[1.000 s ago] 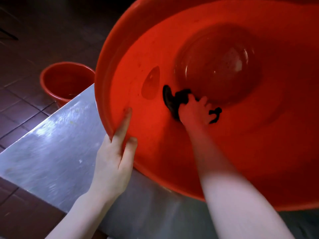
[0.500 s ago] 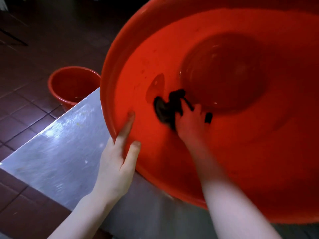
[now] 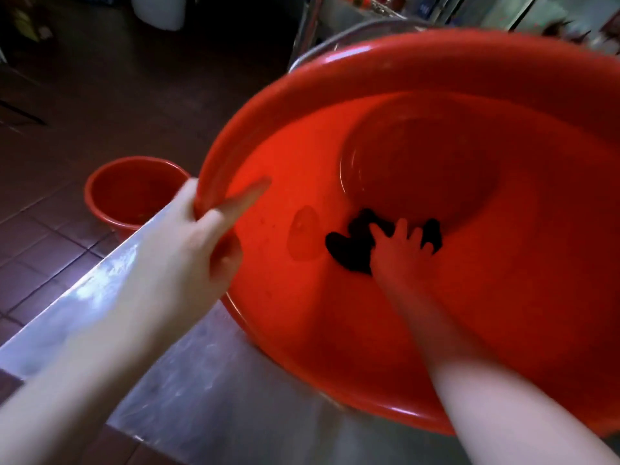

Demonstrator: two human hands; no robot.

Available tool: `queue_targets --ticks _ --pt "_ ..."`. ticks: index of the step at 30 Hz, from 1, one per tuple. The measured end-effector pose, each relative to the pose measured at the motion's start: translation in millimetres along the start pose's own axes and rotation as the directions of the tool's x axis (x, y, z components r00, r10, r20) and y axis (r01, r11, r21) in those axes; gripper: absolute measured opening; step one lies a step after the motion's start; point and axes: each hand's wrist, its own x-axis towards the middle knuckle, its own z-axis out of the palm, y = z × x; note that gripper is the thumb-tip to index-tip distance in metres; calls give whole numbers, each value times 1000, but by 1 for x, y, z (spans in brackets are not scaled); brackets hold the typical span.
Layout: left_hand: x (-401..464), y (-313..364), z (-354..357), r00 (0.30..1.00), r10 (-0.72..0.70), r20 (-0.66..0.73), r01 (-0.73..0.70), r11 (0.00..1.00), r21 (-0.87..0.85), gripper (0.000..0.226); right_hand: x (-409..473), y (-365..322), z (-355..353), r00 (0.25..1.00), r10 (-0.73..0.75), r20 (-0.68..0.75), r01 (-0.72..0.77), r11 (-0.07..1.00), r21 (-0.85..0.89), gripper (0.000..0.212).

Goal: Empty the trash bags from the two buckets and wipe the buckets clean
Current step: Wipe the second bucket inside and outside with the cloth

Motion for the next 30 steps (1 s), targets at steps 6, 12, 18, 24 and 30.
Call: queue_targets --ticks 6,12,18,24,30 --pt "-76 25 64 927 -345 145 372 812 -450 98 12 -15 -14 993 117 14 -116 990 -80 46" --pt "-91 22 80 921 -332 201 388 764 -516 92 -103 -42 -5 946 -267 -186 324 830 454 55" --pt "-91 26 72 908 -325 265 417 758 -501 94 -111 -19 9 950 -215 -226 277 915 292 52" --pt "-92 25 76 925 -288 249 379 765 -521 103 15 -40 2 971 232 54 -236 907 349 50" --pt "-91 21 77 921 -306 242 390 743 -545 101 -128 -49 2 902 -345 -261 432 712 554 56"
